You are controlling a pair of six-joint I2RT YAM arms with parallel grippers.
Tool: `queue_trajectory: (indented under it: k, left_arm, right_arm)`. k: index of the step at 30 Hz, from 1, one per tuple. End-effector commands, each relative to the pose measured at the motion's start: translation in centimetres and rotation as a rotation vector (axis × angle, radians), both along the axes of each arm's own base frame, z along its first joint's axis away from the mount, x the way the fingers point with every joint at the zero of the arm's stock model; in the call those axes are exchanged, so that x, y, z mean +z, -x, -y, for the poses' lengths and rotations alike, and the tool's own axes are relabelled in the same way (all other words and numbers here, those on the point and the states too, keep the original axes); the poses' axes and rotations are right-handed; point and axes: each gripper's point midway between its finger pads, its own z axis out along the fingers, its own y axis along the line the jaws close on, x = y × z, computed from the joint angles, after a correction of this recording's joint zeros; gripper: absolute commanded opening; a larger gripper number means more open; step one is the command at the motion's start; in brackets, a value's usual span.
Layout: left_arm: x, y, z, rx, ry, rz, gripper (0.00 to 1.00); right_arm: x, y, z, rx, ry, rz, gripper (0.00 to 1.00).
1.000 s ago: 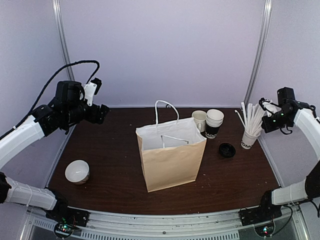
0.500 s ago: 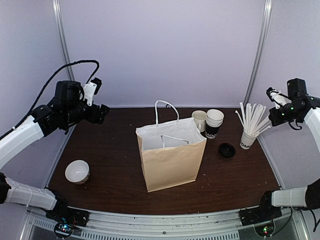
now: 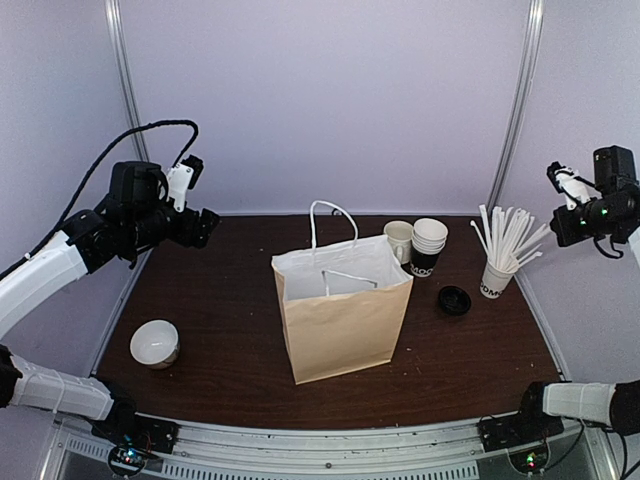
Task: Pack the takeout coffee
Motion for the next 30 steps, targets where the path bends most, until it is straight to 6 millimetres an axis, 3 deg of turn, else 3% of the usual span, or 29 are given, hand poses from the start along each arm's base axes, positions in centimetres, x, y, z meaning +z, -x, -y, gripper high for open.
queue_trajectory:
  k: [1, 7, 13, 19, 24, 30]
  left_arm:
    - [1.6, -0.1, -0.2, 0.003, 0.02, 0.051, 0.86]
    - [1.9, -0.1, -0.7, 0.02, 0.01, 0.074, 0.86]
    - [1.4, -0.4, -0.7, 0.027, -0.002, 0.069, 0.86]
    - [1.2, -0.6, -0.3, 0.001, 0.009, 0.068, 0.86]
    - [1.1, -0.8, -0.6, 0.011, 0.007, 0.066, 0.86]
    - [1.0, -0.9, -0.7, 0.016, -0.001, 0.065, 0.86]
  right_arm:
    - [2.2, 1.2, -0.1, -0.009, 0.005, 0.043, 0.0]
    - [4.5, 1.6, -2.8, 0.105, -0.096, 0.077, 0.0]
    - [6.4, 2.0, -4.2, 0.167, -0.141, 0.12, 0.0]
    - [8.5, 2.3, -9.7, 0.448, -0.331, 0.138, 0.0]
    - [10.5, 1.9, -12.8, 0.618, -0.428, 0.158, 0.0]
    - [11.6, 3.6, -18.2, 0.907, -0.456, 0.108, 0.0]
